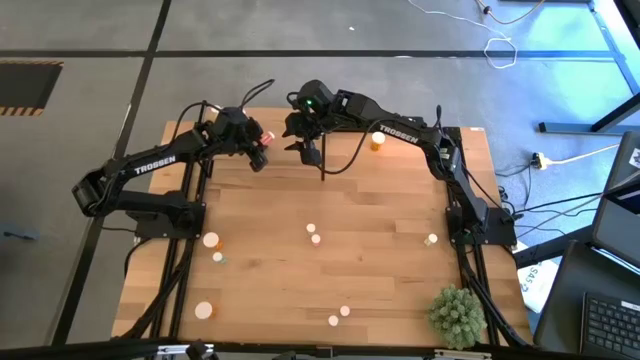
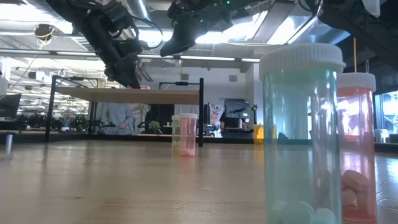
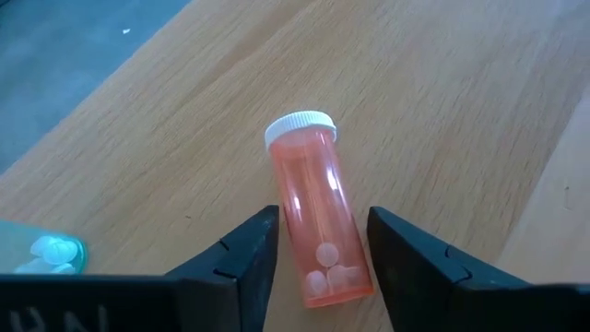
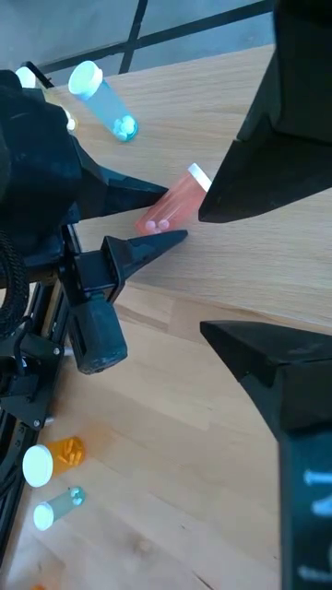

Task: Pick and place medicine bottles onto shelf by color
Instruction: Put the top right small red pill bottle on the shelf

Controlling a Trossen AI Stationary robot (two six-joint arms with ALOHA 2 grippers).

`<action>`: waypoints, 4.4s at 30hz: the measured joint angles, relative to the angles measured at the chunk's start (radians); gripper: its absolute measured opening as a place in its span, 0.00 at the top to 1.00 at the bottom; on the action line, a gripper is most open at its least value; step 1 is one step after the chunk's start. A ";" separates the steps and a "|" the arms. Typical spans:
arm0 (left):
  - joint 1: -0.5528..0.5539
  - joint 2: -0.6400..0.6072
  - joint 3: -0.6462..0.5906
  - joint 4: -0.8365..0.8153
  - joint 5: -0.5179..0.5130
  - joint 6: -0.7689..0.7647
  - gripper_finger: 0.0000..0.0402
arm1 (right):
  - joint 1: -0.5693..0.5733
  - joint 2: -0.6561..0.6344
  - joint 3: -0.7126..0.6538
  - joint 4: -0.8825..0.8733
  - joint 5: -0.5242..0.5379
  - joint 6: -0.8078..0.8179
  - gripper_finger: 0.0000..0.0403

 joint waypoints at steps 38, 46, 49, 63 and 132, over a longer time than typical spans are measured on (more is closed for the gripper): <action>0.002 -0.085 -0.001 0.046 -0.006 -0.147 0.75 | 0.000 0.000 0.000 0.000 0.000 0.000 0.54; -0.035 -0.193 -0.006 0.077 -0.061 -0.142 0.75 | 0.000 0.000 0.000 0.000 0.000 0.000 0.54; -0.053 -0.225 -0.042 0.168 -0.083 -0.140 0.75 | 0.000 0.000 0.000 0.000 0.000 0.000 0.54; -0.063 -0.346 -0.402 0.804 -0.086 -0.145 0.75 | 0.000 0.000 0.000 0.000 0.000 0.000 0.54; -0.063 -0.348 -0.761 1.320 -0.053 -0.189 0.75 | 0.000 0.000 0.000 0.000 0.000 0.000 0.54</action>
